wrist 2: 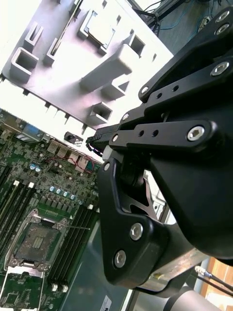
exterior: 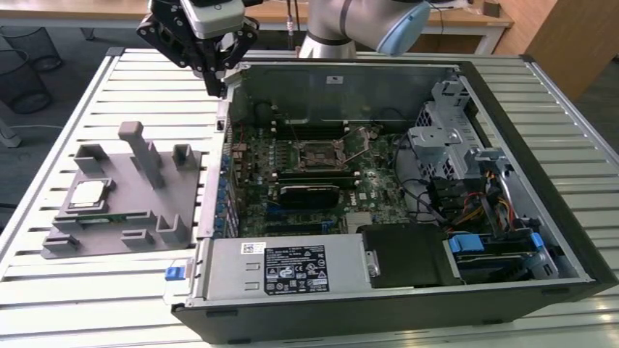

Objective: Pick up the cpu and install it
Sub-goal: 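Reach for the cpu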

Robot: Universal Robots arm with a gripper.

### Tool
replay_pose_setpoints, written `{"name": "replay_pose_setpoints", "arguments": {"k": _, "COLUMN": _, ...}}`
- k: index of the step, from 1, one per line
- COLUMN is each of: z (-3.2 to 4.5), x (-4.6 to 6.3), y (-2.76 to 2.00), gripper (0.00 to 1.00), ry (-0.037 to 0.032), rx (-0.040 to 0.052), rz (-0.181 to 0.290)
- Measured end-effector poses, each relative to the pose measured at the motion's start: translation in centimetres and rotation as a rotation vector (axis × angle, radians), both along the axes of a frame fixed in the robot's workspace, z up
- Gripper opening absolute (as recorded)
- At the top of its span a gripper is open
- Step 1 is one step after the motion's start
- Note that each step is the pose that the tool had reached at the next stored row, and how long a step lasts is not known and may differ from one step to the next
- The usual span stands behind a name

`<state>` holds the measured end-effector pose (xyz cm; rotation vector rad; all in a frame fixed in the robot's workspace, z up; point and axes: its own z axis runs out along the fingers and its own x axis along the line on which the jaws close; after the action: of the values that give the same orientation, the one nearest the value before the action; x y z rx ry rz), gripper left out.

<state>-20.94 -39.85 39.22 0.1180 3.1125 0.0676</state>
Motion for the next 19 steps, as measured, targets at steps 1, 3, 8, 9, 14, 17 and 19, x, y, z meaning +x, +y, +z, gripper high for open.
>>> {"name": "replay_pose_setpoints", "arguments": {"k": 1, "z": 0.0, "x": -0.1, "y": 0.0, "gripper": 0.11, "ry": 0.0, "rx": 0.0, "rz": 0.0}}
{"name": "replay_pose_setpoints", "arguments": {"k": 3, "z": -0.01, "x": -0.2, "y": 0.0, "gripper": 0.11, "ry": -0.0001, "rx": 0.0, "rz": 0.0}}
{"name": "replay_pose_setpoints", "arguments": {"k": 8, "z": 0.0, "x": -0.5, "y": 0.0, "gripper": 0.11, "ry": 0.0, "rx": -0.0001, "rz": 0.0}}
{"name": "replay_pose_setpoints", "arguments": {"k": 9, "z": -0.01, "x": -0.5, "y": 0.0, "gripper": 0.11, "ry": 0.0, "rx": 0.0, "rz": 0.0}}
{"name": "replay_pose_setpoints", "arguments": {"k": 14, "z": -0.01, "x": -0.8, "y": 0.0, "gripper": 0.11, "ry": 0.0, "rx": 0.0, "rz": 0.0}}
{"name": "replay_pose_setpoints", "arguments": {"k": 17, "z": -0.02, "x": -1.0, "y": 0.0, "gripper": 0.11, "ry": 0.0, "rx": 0.0, "rz": 0.0}}
{"name": "replay_pose_setpoints", "arguments": {"k": 19, "z": -0.02, "x": -1.1, "y": 0.0, "gripper": 0.11, "ry": 0.0001, "rx": 0.0, "rz": 0.0}}
